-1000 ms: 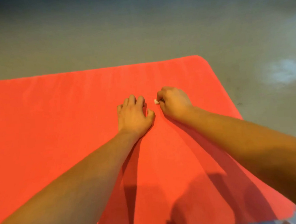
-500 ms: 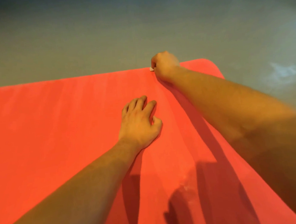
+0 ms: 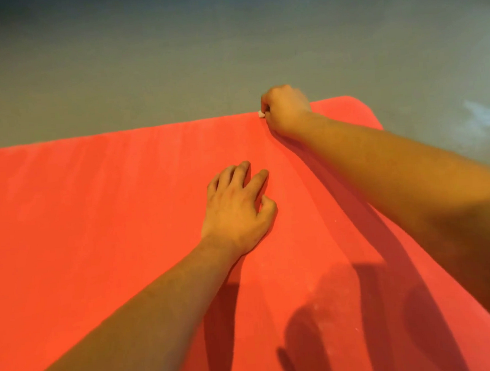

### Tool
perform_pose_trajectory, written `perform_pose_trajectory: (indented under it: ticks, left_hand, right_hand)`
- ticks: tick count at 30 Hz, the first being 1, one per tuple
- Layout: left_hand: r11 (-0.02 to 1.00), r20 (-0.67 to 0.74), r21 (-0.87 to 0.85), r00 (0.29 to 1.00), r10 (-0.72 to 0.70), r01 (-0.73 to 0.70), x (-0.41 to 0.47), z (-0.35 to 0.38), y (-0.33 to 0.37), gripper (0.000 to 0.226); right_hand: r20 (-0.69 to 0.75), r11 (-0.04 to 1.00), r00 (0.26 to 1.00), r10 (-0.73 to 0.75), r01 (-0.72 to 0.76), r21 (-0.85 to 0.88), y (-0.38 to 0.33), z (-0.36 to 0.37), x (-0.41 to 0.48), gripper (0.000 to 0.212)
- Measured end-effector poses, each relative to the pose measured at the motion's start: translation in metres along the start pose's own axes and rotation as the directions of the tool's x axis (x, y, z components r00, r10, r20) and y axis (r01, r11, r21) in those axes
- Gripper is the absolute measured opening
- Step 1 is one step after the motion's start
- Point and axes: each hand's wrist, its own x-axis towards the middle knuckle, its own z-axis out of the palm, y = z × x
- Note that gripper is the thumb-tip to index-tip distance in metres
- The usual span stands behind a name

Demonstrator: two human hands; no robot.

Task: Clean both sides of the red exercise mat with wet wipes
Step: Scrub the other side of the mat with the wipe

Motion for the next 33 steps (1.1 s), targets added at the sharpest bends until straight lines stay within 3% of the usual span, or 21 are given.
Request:
perform_pose_trajectory:
  ticks: [5,10,16,18,25,33]
  left_hand:
    - [1.000,0.012,-0.012,1.000,-0.003,0.003,0.002,0.001,-0.002,0.055]
    - [1.000,0.008,-0.015,1.000,-0.005,0.005,0.003,-0.001,-0.001,0.053]
    - [1.000,-0.043,-0.022,0.999,-0.017,0.016,0.002,-0.002,0.000,0.046]
    - [1.000,-0.047,-0.024,0.999,-0.006,0.005,0.001,-0.001,0.000,0.044]
    - [0.998,-0.062,-0.058,0.998,0.030,-0.034,0.003,0.000,-0.002,0.041]
    - [0.997,-0.110,-0.072,0.994,-0.007,-0.001,0.000,-0.005,0.000,0.024]
  right_hand:
    - [0.009,0.999,1.000,0.002,-0.001,-0.050,-0.001,-0.003,0.010,0.021]
    - [-0.029,0.997,0.999,-0.046,0.047,0.054,0.002,-0.007,-0.057,0.013]
    - [-0.024,0.953,0.954,-0.299,0.300,0.031,0.005,-0.018,-0.151,0.020]
    - [-0.008,0.957,0.957,-0.289,0.290,0.017,0.007,-0.018,-0.141,0.025]
    - [0.034,0.999,0.999,-0.023,0.024,-0.034,0.006,-0.011,-0.070,0.019]
    - [0.021,0.968,0.974,-0.227,0.223,0.111,-0.015,-0.033,-0.215,0.012]
